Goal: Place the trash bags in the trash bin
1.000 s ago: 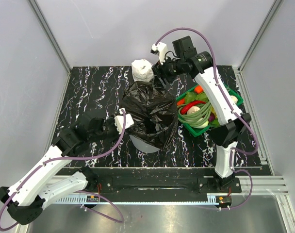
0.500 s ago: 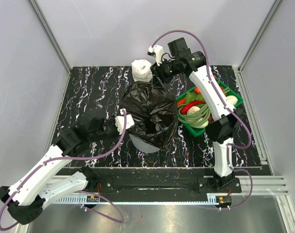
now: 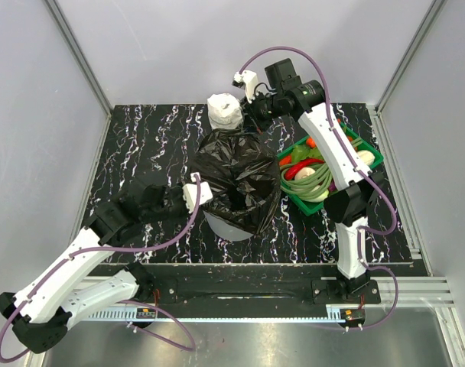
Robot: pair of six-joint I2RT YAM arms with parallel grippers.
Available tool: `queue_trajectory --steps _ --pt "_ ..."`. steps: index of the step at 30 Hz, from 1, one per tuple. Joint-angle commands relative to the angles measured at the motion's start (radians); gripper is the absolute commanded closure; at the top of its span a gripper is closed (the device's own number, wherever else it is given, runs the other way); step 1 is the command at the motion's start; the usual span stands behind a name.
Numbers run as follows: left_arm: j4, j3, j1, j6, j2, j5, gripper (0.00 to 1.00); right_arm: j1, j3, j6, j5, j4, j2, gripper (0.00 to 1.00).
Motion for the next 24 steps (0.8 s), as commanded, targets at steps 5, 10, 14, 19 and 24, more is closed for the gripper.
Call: queue_trajectory --steps 5,10,14,19,24 --pt "0.034 -0.040 0.003 0.028 -0.001 0.049 1.00 0.001 0.041 -0.054 0.058 0.011 0.015 1.00" --pt "0.024 -0.071 0.003 0.059 -0.009 0.030 1.00 0.001 0.018 -0.081 0.086 0.014 0.028 1.00" --pt "0.028 -0.095 0.004 0.077 -0.012 0.023 1.00 0.001 -0.031 -0.094 0.092 0.037 0.023 1.00" --pt "0.028 -0.118 0.003 0.099 -0.017 0.021 1.00 0.001 -0.137 -0.106 0.104 0.103 -0.011 1.00" --pt "0.039 -0.131 0.003 0.117 -0.014 0.010 1.00 0.001 -0.250 -0.129 0.149 0.170 -0.046 1.00"
